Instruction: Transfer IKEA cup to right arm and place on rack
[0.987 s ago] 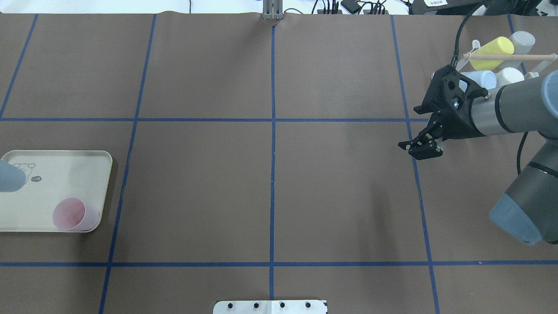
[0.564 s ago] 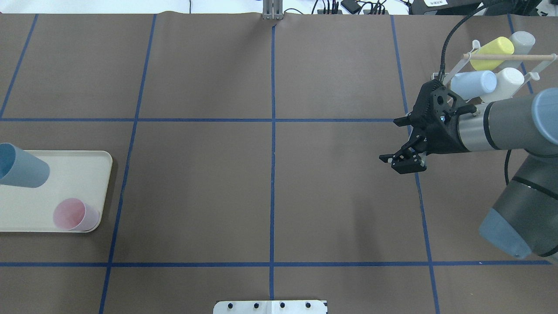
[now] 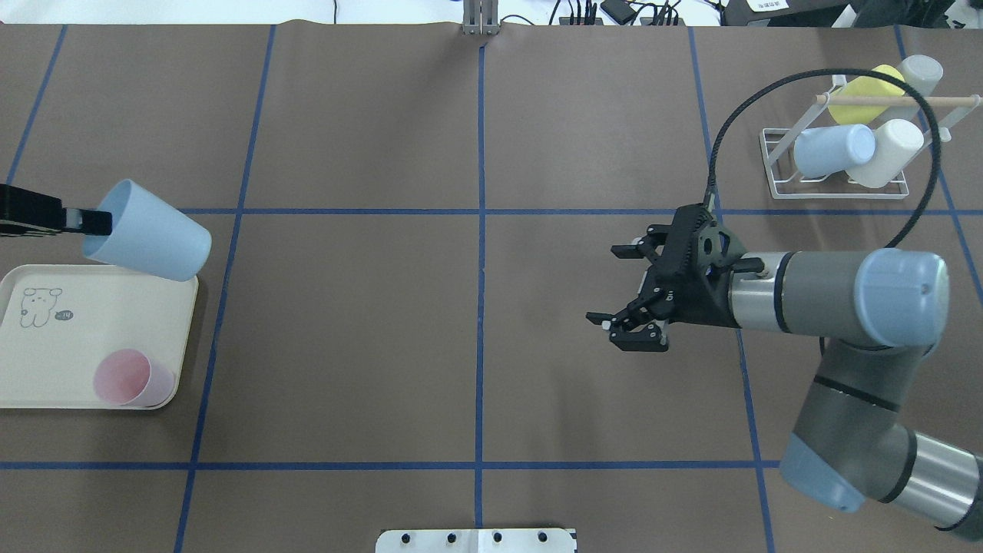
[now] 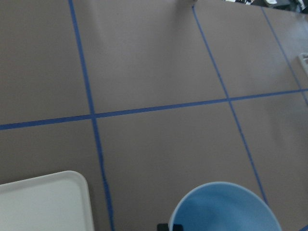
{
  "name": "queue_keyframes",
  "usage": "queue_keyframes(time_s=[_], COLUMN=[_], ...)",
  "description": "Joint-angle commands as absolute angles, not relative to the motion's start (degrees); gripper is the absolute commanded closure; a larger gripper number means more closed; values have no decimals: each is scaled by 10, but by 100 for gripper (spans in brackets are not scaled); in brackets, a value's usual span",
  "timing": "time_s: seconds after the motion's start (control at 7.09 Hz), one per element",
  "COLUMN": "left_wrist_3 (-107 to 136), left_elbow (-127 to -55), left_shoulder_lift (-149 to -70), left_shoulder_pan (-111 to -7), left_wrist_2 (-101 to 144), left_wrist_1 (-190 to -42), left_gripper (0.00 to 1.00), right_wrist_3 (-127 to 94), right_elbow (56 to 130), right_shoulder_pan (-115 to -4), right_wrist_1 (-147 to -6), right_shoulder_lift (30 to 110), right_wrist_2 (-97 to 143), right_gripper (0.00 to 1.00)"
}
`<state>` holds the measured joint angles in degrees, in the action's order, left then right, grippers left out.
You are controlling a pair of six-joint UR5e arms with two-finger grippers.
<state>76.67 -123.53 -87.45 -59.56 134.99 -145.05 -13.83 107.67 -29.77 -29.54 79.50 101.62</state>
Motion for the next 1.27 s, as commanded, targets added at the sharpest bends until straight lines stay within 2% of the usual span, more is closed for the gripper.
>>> queue_keyframes(time_s=[0.0, 0.42, 1.13], left_wrist_3=[884, 935, 934], left_elbow=[-1230, -1217, -1180], left_shoulder_lift=[-954, -1014, -1060], left_shoulder_pan=[-534, -412, -339], left_wrist_2=[1333, 1190, 1109], left_wrist_1=[-1470, -1469, -1469], left_gripper=[100, 100, 100], right_wrist_3=[-140, -139, -139], right_elbow=[1062, 1061, 1060], right_shoulder_pan=[-244, -217, -178], right_wrist_1=[-278, -241, -184], right_shoulder_lift=[732, 717, 716], right_wrist_2=[966, 955, 906], right_gripper=[1, 1, 1])
